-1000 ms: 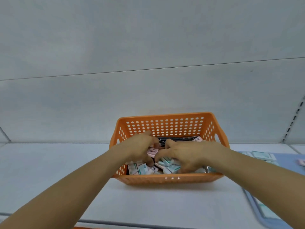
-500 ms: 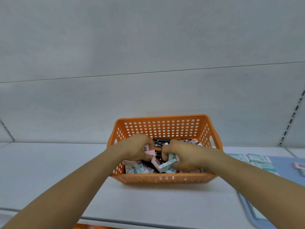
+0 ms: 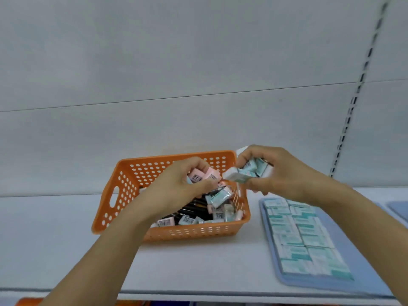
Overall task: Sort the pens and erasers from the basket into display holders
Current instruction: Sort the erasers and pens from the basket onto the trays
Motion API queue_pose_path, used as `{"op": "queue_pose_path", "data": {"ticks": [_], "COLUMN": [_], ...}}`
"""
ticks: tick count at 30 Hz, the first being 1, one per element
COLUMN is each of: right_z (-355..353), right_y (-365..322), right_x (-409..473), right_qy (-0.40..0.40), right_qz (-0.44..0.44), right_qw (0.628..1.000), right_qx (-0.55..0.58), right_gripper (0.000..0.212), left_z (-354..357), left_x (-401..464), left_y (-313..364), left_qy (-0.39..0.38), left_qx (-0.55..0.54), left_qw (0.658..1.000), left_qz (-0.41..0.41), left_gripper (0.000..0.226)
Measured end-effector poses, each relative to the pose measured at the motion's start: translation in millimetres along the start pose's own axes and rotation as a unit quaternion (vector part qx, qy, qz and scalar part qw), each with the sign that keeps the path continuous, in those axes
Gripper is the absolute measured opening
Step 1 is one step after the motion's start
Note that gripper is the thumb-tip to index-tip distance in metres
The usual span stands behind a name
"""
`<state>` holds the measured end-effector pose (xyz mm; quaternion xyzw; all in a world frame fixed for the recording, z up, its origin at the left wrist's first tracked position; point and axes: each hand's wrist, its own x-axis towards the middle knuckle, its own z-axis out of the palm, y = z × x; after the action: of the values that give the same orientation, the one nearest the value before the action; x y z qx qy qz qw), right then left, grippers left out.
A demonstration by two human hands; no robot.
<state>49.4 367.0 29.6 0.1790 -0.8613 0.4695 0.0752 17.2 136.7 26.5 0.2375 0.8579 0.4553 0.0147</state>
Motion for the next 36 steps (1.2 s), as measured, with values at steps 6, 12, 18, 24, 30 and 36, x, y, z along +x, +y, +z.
{"op": "queue_pose_path", "data": {"ticks": [6, 12, 18, 24, 30, 36], "right_z": [-65, -29, -32, -63, -98, -121], "right_y": [66, 119, 135, 135, 123, 162], "right_x": [-71, -91, -102, -121, -137, -167], "right_qy": [0.012, -0.046, -0.052, 0.107, 0.173, 0.179], "right_qz": [0.135, 0.155, 0.104, 0.144, 0.19, 0.279], "right_qw": [0.986, 0.971, 0.975, 0.984, 0.952, 0.942], "right_qx": [-0.093, -0.177, -0.189, -0.021, 0.166, 0.04], "right_gripper": [0.032, 0.03, 0.039, 0.021, 0.018, 0.011], "left_z": [74, 142, 187, 204, 260, 295], "left_x": [0, 17, 29, 38, 58, 81], "left_y": [57, 62, 40, 46, 90, 91], "left_qy": [-0.036, -0.09, -0.126, -0.105, -0.176, -0.252], "left_qx": [-0.092, -0.269, -0.514, -0.472, -0.143, 0.05], "left_qw": [0.993, 0.958, 0.821, 0.853, 0.973, 0.966], "left_qz": [0.068, -0.035, -0.217, -0.197, -0.037, 0.037], "left_gripper": [0.009, 0.009, 0.019, 0.019, 0.023, 0.041]}}
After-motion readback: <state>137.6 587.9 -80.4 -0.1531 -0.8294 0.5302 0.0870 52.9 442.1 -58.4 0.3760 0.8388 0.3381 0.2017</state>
